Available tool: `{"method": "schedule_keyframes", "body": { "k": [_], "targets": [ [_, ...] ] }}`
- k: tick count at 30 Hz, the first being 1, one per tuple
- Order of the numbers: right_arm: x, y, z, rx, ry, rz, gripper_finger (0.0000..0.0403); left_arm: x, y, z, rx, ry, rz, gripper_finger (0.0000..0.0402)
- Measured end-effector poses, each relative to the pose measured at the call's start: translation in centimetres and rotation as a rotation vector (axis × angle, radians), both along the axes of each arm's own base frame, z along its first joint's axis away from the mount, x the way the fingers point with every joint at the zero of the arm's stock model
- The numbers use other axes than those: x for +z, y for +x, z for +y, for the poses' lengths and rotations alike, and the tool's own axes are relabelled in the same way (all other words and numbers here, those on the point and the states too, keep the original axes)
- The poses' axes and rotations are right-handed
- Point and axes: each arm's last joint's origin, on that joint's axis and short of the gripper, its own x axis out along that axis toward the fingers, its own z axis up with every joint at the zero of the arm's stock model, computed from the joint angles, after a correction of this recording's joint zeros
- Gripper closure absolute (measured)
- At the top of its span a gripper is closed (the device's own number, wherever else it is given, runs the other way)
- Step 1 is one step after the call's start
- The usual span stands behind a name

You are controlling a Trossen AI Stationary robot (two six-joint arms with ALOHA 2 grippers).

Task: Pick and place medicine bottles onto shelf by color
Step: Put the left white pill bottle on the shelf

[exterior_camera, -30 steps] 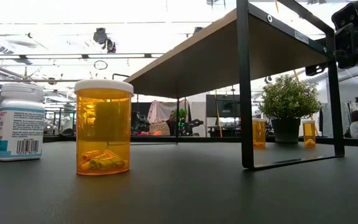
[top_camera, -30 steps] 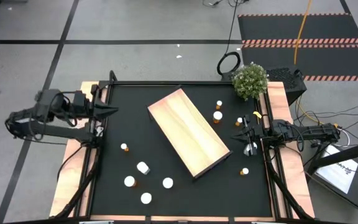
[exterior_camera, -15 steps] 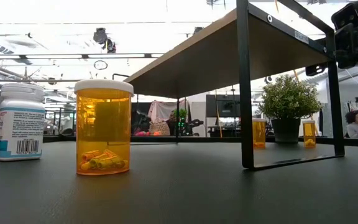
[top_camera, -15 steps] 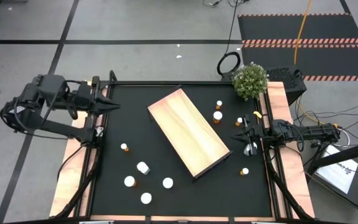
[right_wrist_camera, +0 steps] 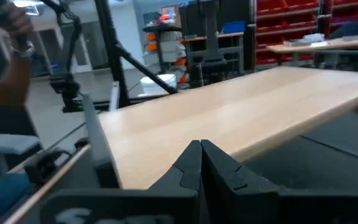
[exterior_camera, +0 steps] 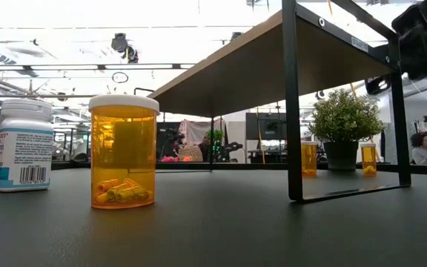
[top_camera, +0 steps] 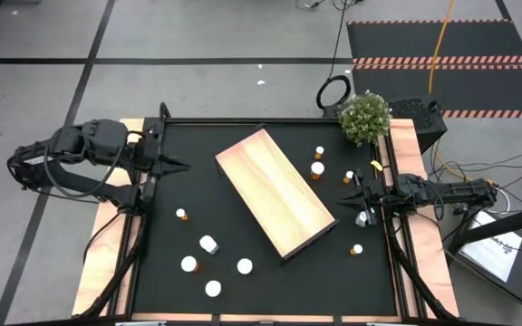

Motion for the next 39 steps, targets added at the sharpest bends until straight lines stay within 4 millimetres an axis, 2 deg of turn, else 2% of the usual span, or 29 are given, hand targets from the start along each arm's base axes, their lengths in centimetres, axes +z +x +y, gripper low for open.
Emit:
{"method": "schedule_keyframes", "body": {
  "k": [3, 5, 10, 16, 24, 31, 39],
  "targets": [
    [2.7, -0.4, 0.0, -0.004, -0.012, -0.043, 0.0403, 0.0, 0.0, 0.0, -0.001, 0.003, -0.004, 0.0376],
    [4.0, -0.6, -0.1, -0.006, -0.018, -0.013, 0.0403, 0.1, 0.0, 0.0, -0.001, 0.003, -0.007, 0.0376],
    [8.9, -0.8, -0.2, -0.037, -0.011, 0.023, 0.0403, 0.0, 0.4, 0.0, 0.004, 0.023, 0.002, 0.0376],
    [13.7, 0.0, -0.3, -0.111, -0.058, 0.181, 0.0403, -0.5, 1.7, 0.0, 0.009, 0.03, 0.035, 0.0376],
    [18.5, 2.1, -0.2, -0.115, -0.108, 0.358, 0.0403, -1.5, 4.0, 0.0, 0.004, 0.042, 0.103, 0.0376],
    [20.6, 4.1, -0.2, -0.162, -0.096, 0.465, 0.0403, -2.7, 6.0, -0.3, 0.01, 0.015, 0.192, 0.0376],
    [19.3, 6.3, 0.0, -0.18, -0.031, 0.559, 0.0403, -5.0, 7.4, -2.2, -0.036, -0.023, 0.382, 0.0376]
  ]
}}
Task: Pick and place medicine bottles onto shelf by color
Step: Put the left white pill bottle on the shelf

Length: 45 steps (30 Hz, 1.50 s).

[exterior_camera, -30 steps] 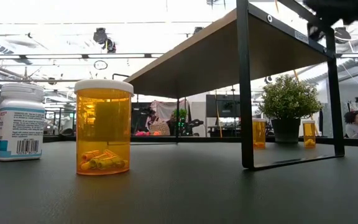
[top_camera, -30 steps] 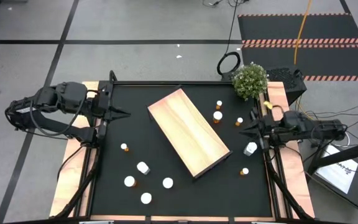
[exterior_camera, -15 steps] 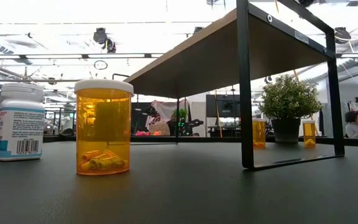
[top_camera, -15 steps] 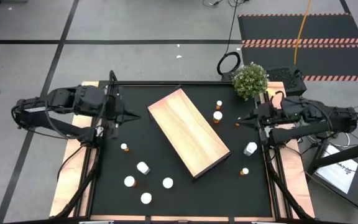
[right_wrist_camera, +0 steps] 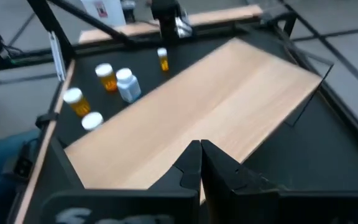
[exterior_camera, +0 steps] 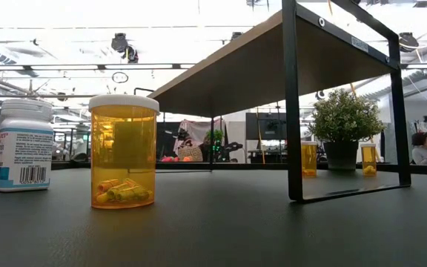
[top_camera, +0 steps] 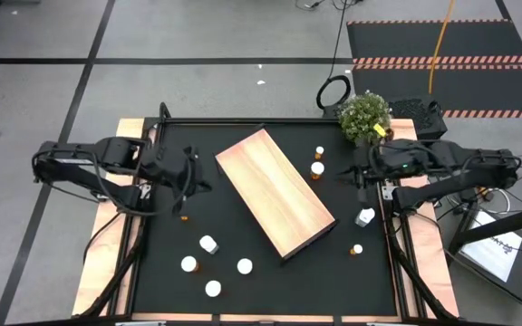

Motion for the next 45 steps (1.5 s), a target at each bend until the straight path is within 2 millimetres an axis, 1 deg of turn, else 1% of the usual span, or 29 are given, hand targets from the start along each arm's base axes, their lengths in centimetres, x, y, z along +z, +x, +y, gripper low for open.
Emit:
{"method": "schedule_keyframes", "body": {
  "k": [6, 9, 14, 18, 21, 24, 28, 32, 36, 41, 45],
  "targets": [
    [-0.4, 1.4, -0.1, -0.065, -0.054, 0.016, 0.0403, -1.1, 0.3, -1.9, -0.016, -0.03, 0.101, 0.0376],
    [-0.4, 2.0, -0.2, -0.09, -0.102, 0.0, 0.0403, -1.8, 0.0, -2.6, -0.016, -0.039, 0.152, 0.0376],
    [-0.4, 2.7, 0.0, -0.073, -0.118, -0.016, 0.0403, -4.3, -0.5, -3.4, -0.013, -0.044, 0.244, 0.0376],
    [-0.8, 3.2, 0.5, -0.046, -0.119, 0.005, 0.0403, -6.4, -0.7, -4.1, -0.023, -0.038, 0.307, 0.0375],
    [-1.1, 3.7, 1.2, -0.02, -0.122, 0.021, 0.0403, -7.8, -0.6, -4.8, -0.045, -0.037, 0.311, 0.0368],
    [-1.3, 4.0, 1.8, -0.02, -0.151, 0.023, 0.0403, -9.2, -0.7, -5.3, -0.085, -0.051, 0.332, 0.0338],
    [-1.3, 4.4, 2.5, -0.014, -0.176, 0.008, 0.0403, -10.4, -0.5, -5.9, -0.125, -0.076, 0.323, 0.0271],
    [-1.2, 4.5, 3.1, 0.012, -0.202, -0.013, 0.0403, -10.7, -0.2, -6.2, -0.12, -0.091, 0.298, 0.0204],
    [-1.2, 4.4, 3.6, 0.032, -0.2, -0.019, 0.0403, -11.1, 0.2, -6.6, -0.109, -0.119, 0.312, 0.015],
    [-2.2, 4.8, 4.2, 0.066, -0.214, -0.045, 0.0403, -13.1, 1.4, -7.8, -0.165, -0.066, 0.386, 0.01],
    [-2.8, 5.0, 4.4, 0.091, -0.244, -0.058, 0.0403, -14.7, 2.5, -8.4, -0.188, -0.028, 0.437, 0.0077]
  ]
}}
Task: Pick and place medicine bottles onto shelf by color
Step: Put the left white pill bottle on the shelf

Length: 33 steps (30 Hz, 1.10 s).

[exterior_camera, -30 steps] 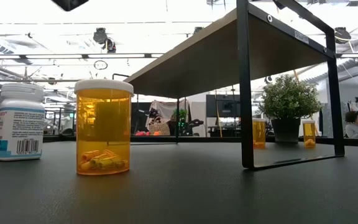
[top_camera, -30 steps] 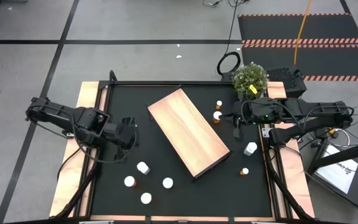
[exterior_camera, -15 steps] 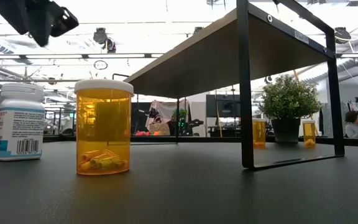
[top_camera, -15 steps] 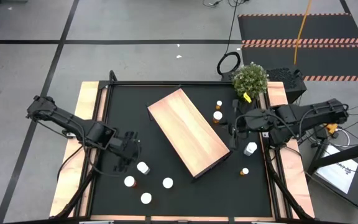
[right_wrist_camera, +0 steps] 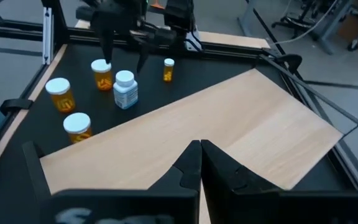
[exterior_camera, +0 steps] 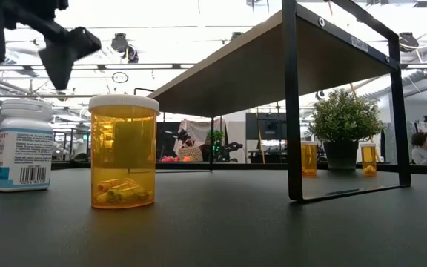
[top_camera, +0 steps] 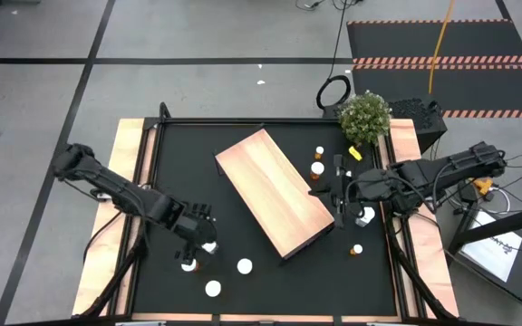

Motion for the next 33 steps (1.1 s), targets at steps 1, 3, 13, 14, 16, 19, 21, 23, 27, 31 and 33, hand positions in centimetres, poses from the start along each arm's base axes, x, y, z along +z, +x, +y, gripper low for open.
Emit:
{"method": "schedule_keyframes", "body": {
  "k": [1, 3, 13, 14, 16, 19, 21, 23, 27, 31, 33],
  "targets": [
    [-0.1, 0.0, 0.0, 0.001, -0.002, -0.001, 0.0403, -0.3, 0.1, -0.1, -0.001, 0.005, 0.009, 0.0074],
    [-0.2, 0.0, 0.0, 0.002, -0.004, 0.0, 0.0403, -0.7, 0.4, -0.2, -0.007, 0.015, 0.025, 0.0072],
    [-0.2, 0.0, 0.0, 0.006, -0.01, -0.001, 0.0403, -2.0, 1.1, -0.9, -0.119, 0.059, 0.027, 0.0099],
    [-0.2, 0.0, 0.0, 0.008, -0.009, 0.0, 0.0403, -2.1, 1.2, -1.0, -0.126, 0.063, 0.029, 0.0103],
    [-0.2, 0.0, 0.0, 0.009, -0.009, 0.0, 0.0403, -2.6, 1.4, -1.1, -0.141, 0.075, 0.037, 0.0108],
    [-0.2, 0.0, 0.0, 0.009, -0.009, 0.001, 0.0403, -3.2, 1.8, -1.2, -0.16, 0.104, 0.038, 0.0114],
    [-0.2, 0.0, 0.0, 0.009, -0.01, 0.005, 0.0403, -3.6, 2.0, -1.3, -0.178, 0.114, 0.045, 0.0116],
    [-0.2, 0.0, 0.0, 0.009, -0.01, 0.005, 0.0403, -4.0, 2.1, -1.4, -0.195, 0.124, 0.057, 0.0119],
    [-0.2, 0.0, 0.0, 0.01, -0.01, 0.006, 0.0403, -4.6, 2.3, -1.5, -0.229, 0.141, 0.075, 0.0132],
    [-0.2, 0.0, 0.0, 0.01, -0.01, 0.007, 0.0403, -4.7, 2.3, -1.5, -0.26, 0.15, 0.075, 0.0153],
    [-0.2, 0.0, 0.0, 0.011, -0.01, 0.008, 0.0403, -4.7, 2.4, -1.5, -0.273, 0.152, 0.068, 0.0167]
  ]
}}
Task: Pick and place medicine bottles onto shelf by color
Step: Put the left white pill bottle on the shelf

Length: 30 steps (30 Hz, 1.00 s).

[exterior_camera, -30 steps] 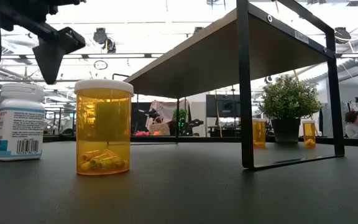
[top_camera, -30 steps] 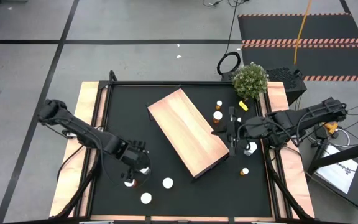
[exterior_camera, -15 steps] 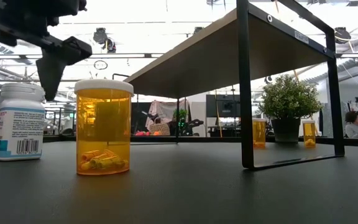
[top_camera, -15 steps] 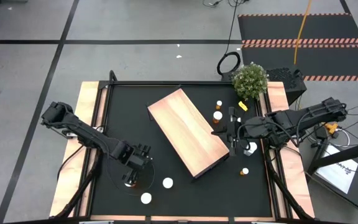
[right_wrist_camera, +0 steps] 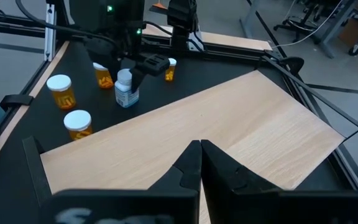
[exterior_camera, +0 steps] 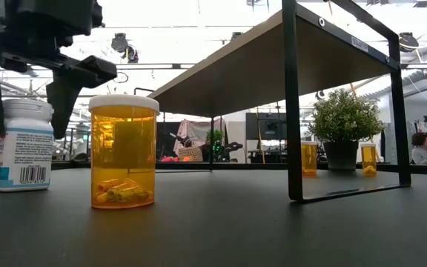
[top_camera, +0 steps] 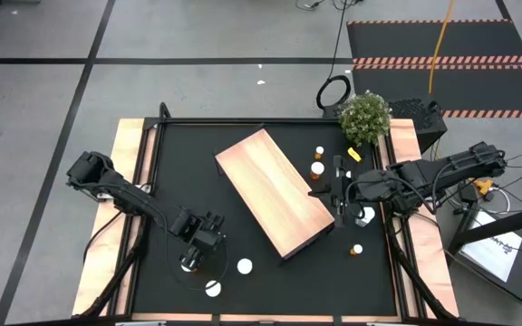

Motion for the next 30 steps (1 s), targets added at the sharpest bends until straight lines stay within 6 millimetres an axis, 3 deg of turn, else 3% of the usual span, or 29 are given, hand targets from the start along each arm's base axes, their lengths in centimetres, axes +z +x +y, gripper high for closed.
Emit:
{"method": "schedule_keyframes", "body": {
  "k": [9, 12, 18, 21, 25, 30],
  "targets": [
    [0.0, 0.0, 0.0, 0.0, 0.0, 0.0, 0.0403, 0.04, -0.12, -0.04, 0.002, 0.005, 0.007, 0.0228],
    [0.0, 0.0, 0.0, 0.0, 0.0, 0.0, 0.0403, 0.03, -0.12, 0.0, 0.047, 0.01, 0.005, 0.0211],
    [0.0, 0.0, 0.0, 0.001, 0.0, 0.0, 0.0403, 0.03, -0.14, 0.05, 0.099, 0.027, 0.0, 0.0129],
    [-0.01, 0.0, 0.0, 0.001, 0.0, 0.0, 0.0403, 0.0, -0.33, 0.03, 0.096, 0.039, 0.012, 0.0108],
    [-0.01, 0.0, 0.0, 0.001, 0.0, 0.001, 0.0403, -0.06, -0.55, -0.06, 0.076, 0.063, 0.018, 0.0109],
    [-0.02, 0.0, 0.01, 0.001, 0.0, 0.001, 0.0403, -0.06, -0.71, -0.39, 0.029, 0.103, -0.003, 0.0154]
  ]
}}
